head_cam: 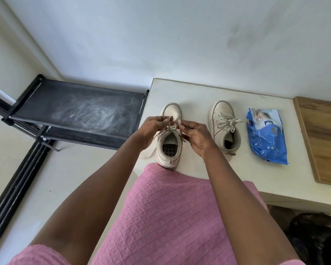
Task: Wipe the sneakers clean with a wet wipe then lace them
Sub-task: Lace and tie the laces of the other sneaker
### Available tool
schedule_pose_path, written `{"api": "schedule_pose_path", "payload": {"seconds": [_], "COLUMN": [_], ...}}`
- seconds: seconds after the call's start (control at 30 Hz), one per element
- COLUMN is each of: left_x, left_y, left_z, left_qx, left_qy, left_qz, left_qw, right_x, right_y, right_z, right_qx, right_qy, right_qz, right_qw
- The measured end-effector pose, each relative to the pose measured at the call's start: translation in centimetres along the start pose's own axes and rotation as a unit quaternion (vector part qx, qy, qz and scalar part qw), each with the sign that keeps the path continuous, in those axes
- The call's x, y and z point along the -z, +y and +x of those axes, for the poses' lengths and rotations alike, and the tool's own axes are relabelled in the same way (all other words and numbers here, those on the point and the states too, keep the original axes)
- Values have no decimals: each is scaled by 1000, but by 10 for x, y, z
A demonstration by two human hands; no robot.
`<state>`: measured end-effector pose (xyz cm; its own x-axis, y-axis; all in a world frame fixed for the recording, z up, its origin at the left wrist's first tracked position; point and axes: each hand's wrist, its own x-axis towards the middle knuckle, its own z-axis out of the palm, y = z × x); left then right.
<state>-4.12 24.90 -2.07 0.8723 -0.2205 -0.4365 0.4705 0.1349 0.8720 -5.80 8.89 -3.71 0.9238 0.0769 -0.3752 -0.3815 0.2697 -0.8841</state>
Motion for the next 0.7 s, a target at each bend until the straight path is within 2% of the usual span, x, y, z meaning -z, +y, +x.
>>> {"api": "schedule_pose_path", "payload": {"seconds": [0.13, 0.37, 0.43, 0.53, 0.63, 0.7], "left_x": [-3, -18, -20, -18, -18, -17], "left_y": [0, 2, 1, 2, 5, 6], "left_z": [5, 11, 14, 14, 11, 12], "left_qx": [-9, -11, -16, -2, 13, 12], "left_qy": [66, 107, 121, 131, 126, 127], "left_qz": [42, 101, 118, 77, 34, 51], "left_qw": [997, 989, 986, 988, 991, 990], "right_x": [-5, -17, -19, -21, -24, -27], "right_y": [-7, -14, -16, -19, -23, -25], "right_z": [0, 1, 3, 3, 4, 2], "right_qx": [49, 104, 113, 115, 99, 89], "right_qy": [33, 103, 100, 82, 75, 66], "right_qz": [-74, -156, -211, -264, -270, -251], "right_qw": [995, 977, 966, 954, 955, 962]}}
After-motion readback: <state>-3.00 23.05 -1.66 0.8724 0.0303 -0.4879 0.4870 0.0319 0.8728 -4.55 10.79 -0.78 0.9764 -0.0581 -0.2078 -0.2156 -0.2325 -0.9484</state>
